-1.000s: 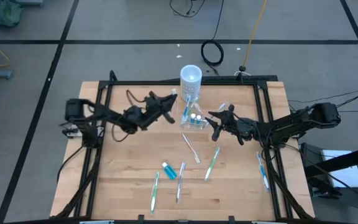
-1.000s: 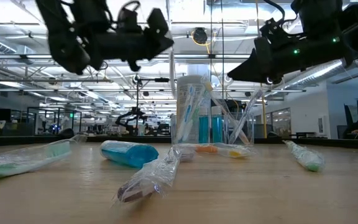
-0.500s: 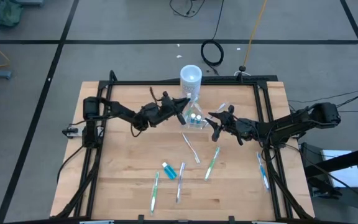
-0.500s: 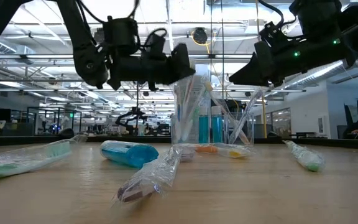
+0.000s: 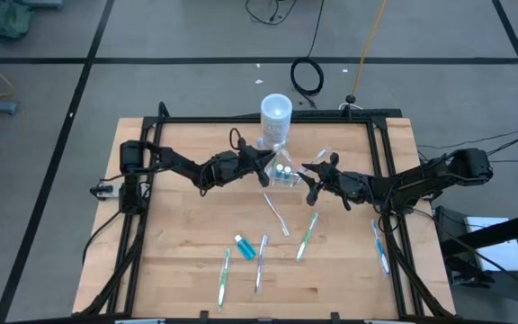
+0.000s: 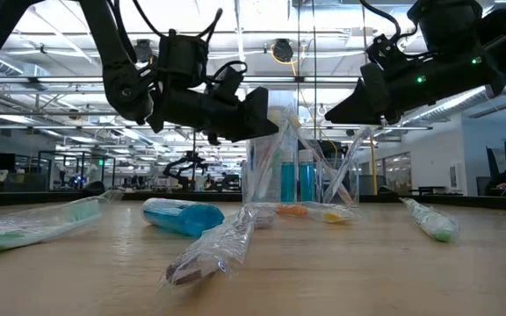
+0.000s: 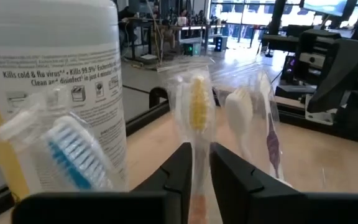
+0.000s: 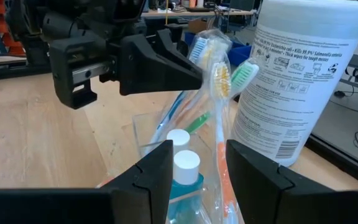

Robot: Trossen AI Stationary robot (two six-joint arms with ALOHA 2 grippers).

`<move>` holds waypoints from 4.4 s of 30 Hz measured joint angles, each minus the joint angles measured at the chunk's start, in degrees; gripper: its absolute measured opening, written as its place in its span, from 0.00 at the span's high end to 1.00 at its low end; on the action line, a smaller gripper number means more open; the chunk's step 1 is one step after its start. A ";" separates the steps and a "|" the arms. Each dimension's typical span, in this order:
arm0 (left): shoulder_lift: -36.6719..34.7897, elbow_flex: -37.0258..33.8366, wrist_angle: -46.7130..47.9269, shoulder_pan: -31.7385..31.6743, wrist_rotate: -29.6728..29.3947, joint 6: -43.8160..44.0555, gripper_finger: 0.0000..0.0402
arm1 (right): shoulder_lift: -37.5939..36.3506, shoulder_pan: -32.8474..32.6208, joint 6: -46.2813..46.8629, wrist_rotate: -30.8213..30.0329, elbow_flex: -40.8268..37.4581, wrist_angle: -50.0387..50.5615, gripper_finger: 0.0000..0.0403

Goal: Pick & Place toothbrushing station
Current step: Put the left orange toothbrush into the transparent organizer, then put the mouthwash into the transparent organizer

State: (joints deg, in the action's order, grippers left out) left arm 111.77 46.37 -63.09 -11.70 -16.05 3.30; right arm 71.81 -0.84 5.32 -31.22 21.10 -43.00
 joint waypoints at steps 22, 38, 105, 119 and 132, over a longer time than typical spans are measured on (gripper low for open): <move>-22.58 0.00 26.27 4.57 -0.80 -9.35 0.45 | 0.00 0.38 -0.61 -0.15 0.00 0.02 0.65; -35.95 -0.04 78.88 11.04 26.23 -6.28 0.44 | 0.00 0.63 6.21 0.00 -0.04 4.36 0.65; -13.81 20.39 59.25 19.01 -32.49 -106.52 0.77 | -0.02 5.02 -1.53 -0.06 0.02 3.91 0.65; -1.46 28.50 61.94 16.69 -36.50 -118.74 0.77 | -0.02 4.98 -0.14 0.02 0.00 6.16 0.65; -1.49 28.52 70.58 12.82 -24.80 -118.76 0.72 | 0.00 4.98 8.06 0.07 0.01 9.16 0.65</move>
State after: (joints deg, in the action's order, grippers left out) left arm 110.28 74.89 7.49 1.11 -40.86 -115.46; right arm 71.81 4.14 13.39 -31.16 21.11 -33.85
